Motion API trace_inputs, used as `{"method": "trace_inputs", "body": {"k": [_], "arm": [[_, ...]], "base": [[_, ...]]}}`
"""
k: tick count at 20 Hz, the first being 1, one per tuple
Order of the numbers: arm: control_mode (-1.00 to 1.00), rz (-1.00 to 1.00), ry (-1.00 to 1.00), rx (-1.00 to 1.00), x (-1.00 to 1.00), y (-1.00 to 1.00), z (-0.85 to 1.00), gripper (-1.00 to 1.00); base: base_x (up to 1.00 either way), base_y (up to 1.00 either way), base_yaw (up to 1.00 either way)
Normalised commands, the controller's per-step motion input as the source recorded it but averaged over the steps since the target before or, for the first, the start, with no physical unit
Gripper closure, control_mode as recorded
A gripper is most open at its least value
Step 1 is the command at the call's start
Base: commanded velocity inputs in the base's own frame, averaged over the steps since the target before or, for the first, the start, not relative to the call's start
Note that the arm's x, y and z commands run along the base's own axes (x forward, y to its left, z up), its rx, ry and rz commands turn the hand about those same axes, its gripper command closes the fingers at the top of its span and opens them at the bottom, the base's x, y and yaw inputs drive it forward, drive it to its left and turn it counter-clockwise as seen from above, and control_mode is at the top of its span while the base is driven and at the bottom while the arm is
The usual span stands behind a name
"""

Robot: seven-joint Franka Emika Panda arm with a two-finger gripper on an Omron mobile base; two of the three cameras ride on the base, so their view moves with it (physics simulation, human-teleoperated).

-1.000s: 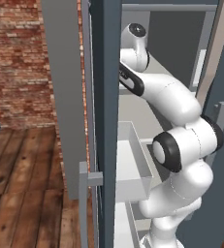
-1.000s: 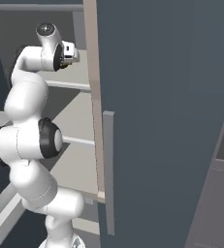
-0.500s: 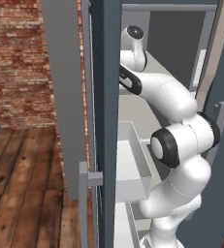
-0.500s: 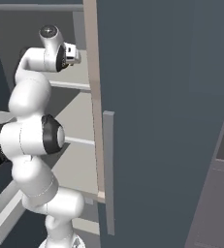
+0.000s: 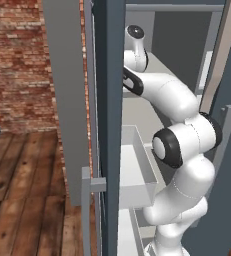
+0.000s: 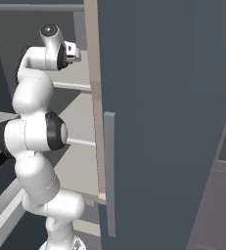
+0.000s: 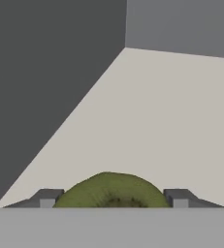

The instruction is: Take the mango, orange, and kiwi from the freezer and place them in the bowl on the counter.

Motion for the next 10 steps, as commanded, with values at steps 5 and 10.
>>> {"method": "trace_inputs", "body": {"k": [5,10], "arm": [[-1.00,0.00,0.00,0.00,0.00,0.00,0.00,1.00],[-1.00,0.00,-0.22,0.00,-0.67,0.00,0.08,1.00]], "base": [[0.00,0.00,0.00],[0.00,0.00,0.00]]}}
